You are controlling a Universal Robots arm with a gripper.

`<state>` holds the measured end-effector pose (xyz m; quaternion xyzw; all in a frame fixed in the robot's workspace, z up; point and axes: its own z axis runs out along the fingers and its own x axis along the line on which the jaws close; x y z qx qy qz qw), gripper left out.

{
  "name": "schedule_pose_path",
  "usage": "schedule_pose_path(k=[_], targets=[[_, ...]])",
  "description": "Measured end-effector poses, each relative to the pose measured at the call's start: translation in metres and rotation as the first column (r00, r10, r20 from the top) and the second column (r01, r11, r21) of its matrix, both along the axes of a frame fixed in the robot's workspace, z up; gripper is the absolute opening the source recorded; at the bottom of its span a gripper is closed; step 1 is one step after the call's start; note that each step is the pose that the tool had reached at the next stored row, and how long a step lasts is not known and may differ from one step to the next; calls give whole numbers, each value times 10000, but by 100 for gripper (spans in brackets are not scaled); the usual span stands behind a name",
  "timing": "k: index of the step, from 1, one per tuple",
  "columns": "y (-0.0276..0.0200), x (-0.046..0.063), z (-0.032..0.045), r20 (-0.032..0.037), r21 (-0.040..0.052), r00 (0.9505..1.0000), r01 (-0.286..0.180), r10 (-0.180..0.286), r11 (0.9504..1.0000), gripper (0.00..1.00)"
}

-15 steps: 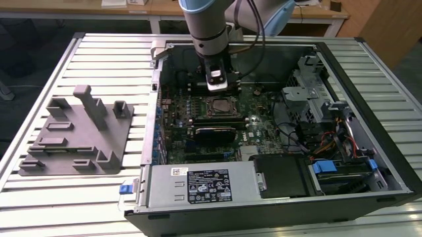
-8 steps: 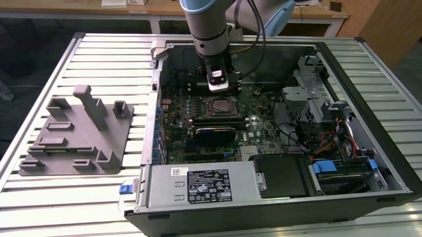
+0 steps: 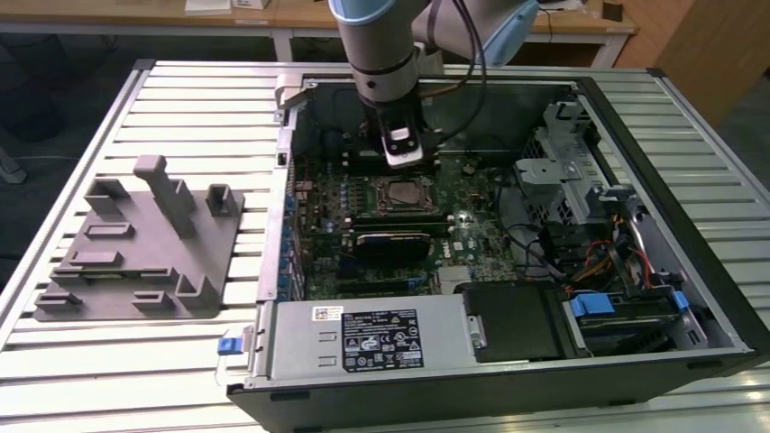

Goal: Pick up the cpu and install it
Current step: 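Install the first cpu locking lever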

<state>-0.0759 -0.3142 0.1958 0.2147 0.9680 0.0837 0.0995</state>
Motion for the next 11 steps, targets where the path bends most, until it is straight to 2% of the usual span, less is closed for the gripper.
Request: schedule_pose_path(k=[6,11], targets=[[0,0,-13,-3,-34,9983,-576,576,9983,11],[1,1,-18,-11,-155,9955,-943,943,9954,11]])
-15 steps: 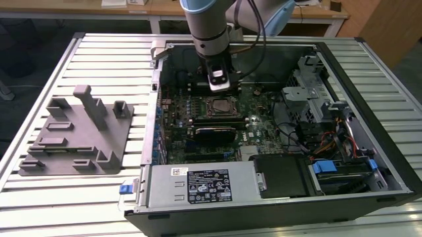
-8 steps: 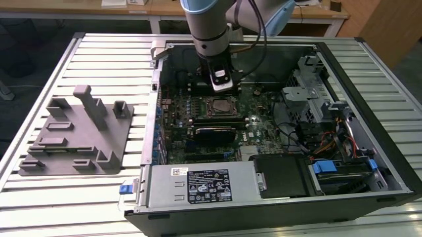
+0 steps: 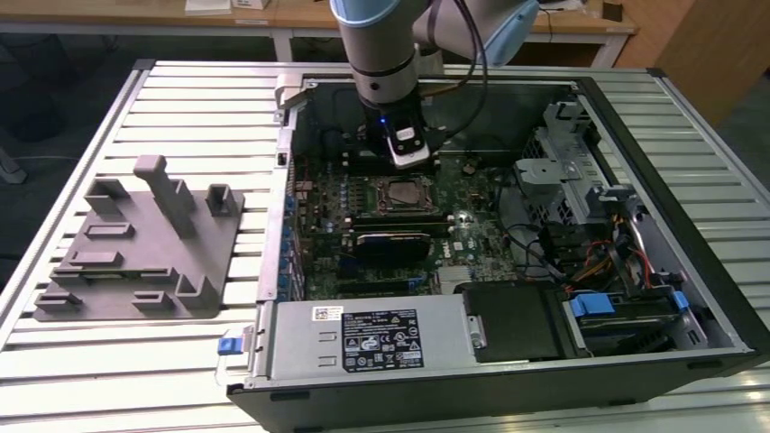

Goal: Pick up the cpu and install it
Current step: 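Install the first cpu locking lever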

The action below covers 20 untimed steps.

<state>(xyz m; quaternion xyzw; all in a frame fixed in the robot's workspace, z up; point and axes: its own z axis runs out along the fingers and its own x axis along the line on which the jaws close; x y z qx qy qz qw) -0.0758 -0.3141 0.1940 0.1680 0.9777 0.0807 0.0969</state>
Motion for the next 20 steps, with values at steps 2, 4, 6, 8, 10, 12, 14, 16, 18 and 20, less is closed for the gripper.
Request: schedule_pose_path(k=[2,4,6,8,10,12,14,16,18,20], targets=[[-1,0,-2,0,-64,9999,-113,113,9999,11],[-1,0,-5,-2,-115,9998,-220,220,9997,11],[-2,-1,-9,-4,-154,9995,-306,306,9994,11],[-3,-1,-12,-5,-174,9993,-371,371,9992,11],[-3,2,-16,-4,-175,9992,-398,398,9991,11],[-3,7,-21,-2,-170,9992,-411,411,9990,11],[-4,12,-24,-4,-172,9991,-414,414,9990,11],[-5,21,-26,-5,-170,9991,-416,416,9990,11],[-8,34,-28,-4,-153,9991,-417,417,9990,11],[-10,44,-29,-1,-110,9991,-417,417,9991,11]])
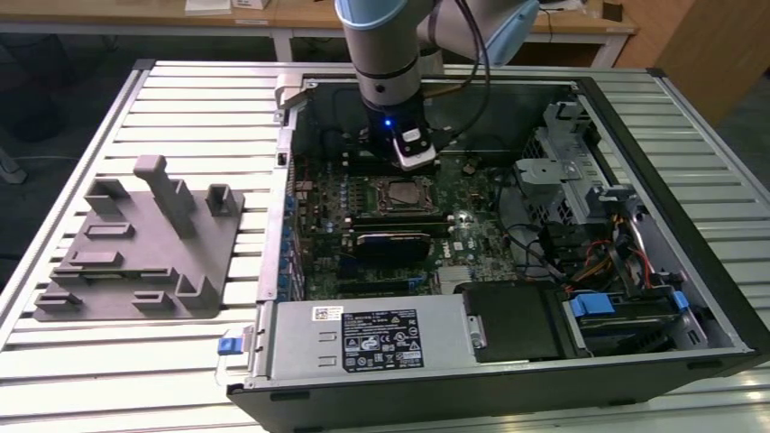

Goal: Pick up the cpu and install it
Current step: 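Install the first cpu locking lever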

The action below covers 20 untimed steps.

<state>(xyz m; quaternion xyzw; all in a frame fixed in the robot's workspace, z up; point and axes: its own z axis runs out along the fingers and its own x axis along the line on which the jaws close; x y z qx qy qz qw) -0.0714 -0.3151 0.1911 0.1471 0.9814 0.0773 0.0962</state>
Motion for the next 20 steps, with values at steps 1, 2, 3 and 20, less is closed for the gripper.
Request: schedule_pose_path(k=[1,2,3,20], targets=[[-1,2,0,0,51,10000,-1,1,10000,11],[-1,3,0,0,115,10000,-2,2,9999,11],[-1,4,0,-1,154,10000,-5,5,9999,11],[-1,4,180,-2,172,10000,-6,6,9999,11]])
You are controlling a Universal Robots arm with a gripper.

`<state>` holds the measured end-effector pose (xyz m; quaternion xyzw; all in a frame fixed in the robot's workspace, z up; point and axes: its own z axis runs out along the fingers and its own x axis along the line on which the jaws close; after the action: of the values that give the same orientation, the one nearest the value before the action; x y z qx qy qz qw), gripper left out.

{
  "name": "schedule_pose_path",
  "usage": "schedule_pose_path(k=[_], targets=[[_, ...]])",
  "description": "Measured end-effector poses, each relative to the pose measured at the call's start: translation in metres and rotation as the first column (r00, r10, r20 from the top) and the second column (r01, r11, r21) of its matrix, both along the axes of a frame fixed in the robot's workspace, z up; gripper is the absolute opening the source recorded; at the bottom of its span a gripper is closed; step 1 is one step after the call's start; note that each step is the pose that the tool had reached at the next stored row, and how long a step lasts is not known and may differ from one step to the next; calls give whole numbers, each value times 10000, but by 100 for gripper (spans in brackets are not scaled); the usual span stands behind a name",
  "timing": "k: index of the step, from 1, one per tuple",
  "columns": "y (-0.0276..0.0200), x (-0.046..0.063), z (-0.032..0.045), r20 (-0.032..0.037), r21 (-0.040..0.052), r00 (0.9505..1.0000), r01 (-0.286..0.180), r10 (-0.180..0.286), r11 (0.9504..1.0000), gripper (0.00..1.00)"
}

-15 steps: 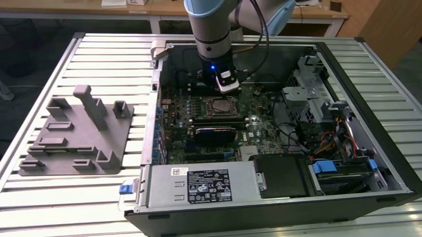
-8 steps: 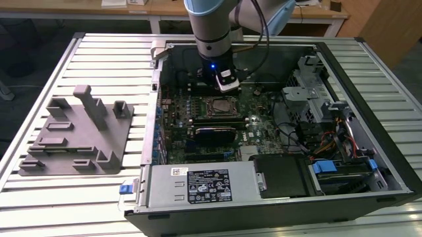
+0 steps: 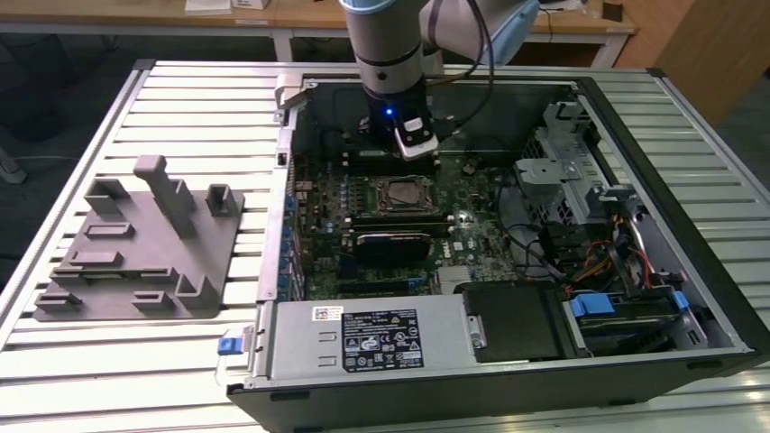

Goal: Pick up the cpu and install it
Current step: 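Install the first cpu locking lever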

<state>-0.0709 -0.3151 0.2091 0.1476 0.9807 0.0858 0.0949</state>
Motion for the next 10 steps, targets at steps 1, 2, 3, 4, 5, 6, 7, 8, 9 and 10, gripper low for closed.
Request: schedule_pose_path(k=[1,2,3,4,5,6,7,8,9,10], targets=[[0,0,5,0,0,10000,0,0,10000,11],[0,0,5,2,2,10000,0,0,10000,11],[1,0,5,3,4,10000,0,0,10000,11],[0,0,6,2,3,10000,0,0,10000,11],[0,0,8,1,1,10000,1,-1,10000,11],[0,0,8,1,1,10000,1,-1,10000,11],[-2,0,9,0,-5,10000,0,0,10000,11],[-8,0,9,-1,-17,10000,0,0,10000,11],[-16,0,8,-3,-39,10000,0,0,10000,11],[-25,0,8,-6,-74,10000,0,0,10000,11]])
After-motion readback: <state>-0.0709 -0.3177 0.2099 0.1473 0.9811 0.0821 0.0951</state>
